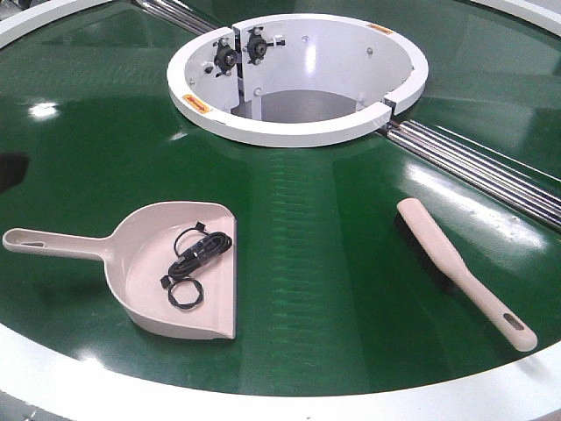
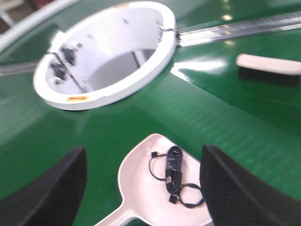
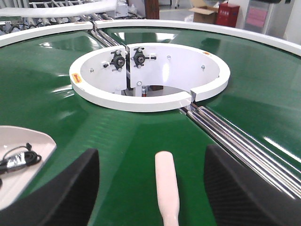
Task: Clean and inspect green conveyor with broom and dustpan
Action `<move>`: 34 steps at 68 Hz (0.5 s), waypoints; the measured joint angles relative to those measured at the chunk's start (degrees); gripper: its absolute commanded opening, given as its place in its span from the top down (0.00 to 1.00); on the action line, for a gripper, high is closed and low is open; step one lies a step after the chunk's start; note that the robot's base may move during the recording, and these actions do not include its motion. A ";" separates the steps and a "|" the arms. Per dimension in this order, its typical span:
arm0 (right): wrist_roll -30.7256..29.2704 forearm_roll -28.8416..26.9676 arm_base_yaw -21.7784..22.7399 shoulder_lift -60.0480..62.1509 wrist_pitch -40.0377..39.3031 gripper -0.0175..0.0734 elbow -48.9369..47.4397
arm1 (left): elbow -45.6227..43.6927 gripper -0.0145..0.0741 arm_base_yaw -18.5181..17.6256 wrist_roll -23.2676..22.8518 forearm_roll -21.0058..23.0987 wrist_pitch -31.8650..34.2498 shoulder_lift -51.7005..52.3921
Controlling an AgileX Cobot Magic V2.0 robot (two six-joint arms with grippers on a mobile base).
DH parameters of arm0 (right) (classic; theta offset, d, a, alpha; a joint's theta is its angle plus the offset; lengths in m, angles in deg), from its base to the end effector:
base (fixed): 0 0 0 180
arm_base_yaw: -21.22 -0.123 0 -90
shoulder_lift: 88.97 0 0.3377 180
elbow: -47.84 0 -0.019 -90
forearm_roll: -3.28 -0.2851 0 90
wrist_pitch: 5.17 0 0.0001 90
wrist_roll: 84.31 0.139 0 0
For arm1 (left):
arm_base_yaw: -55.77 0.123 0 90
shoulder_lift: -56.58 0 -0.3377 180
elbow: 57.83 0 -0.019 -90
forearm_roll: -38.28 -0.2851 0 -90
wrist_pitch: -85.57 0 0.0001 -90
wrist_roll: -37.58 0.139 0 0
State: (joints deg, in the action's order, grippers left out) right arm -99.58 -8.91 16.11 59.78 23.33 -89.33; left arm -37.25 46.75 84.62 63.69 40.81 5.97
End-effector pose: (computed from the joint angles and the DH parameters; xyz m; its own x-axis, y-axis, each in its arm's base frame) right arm 0.1138 0.0243 0.3657 -0.1923 -0.0959 -0.9766 -0.2026 0.9777 -0.0561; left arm 0.1626 -0.0684 0.4420 -0.1383 0.4810 -0.8657 0.5569 0.7606 0.3337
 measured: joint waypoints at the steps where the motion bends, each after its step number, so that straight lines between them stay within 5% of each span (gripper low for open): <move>1: -0.29 -0.28 0.00 0.96 -0.50 0.31 1.29 | 2.34 0.30 0.00 -0.07 0.11 1.79 1.83; 8: -1.60 -2.85 0.00 6.80 -3.82 0.31 8.48 | 15.94 0.30 0.00 -0.22 1.04 11.97 12.68; 9: -2.92 -4.85 0.00 13.84 -7.90 0.31 15.79 | 30.97 0.30 0.00 -0.55 1.85 20.69 25.16; 11: -3.37 -5.07 0.00 15.20 -8.88 0.31 17.06 | 33.91 0.30 0.00 -1.03 2.44 22.39 27.57; 26: -4.16 -6.04 0.00 18.03 -14.19 0.31 20.89 | 44.83 0.32 0.00 -7.16 6.19 31.10 34.03; 34: -4.16 -6.04 0.00 17.31 -14.75 0.43 21.48 | 45.03 0.50 0.00 -7.63 6.33 32.20 34.09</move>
State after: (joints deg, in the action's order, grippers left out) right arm -103.74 -14.94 16.11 77.09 8.57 -67.85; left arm 7.78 46.75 76.98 70.02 73.01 40.06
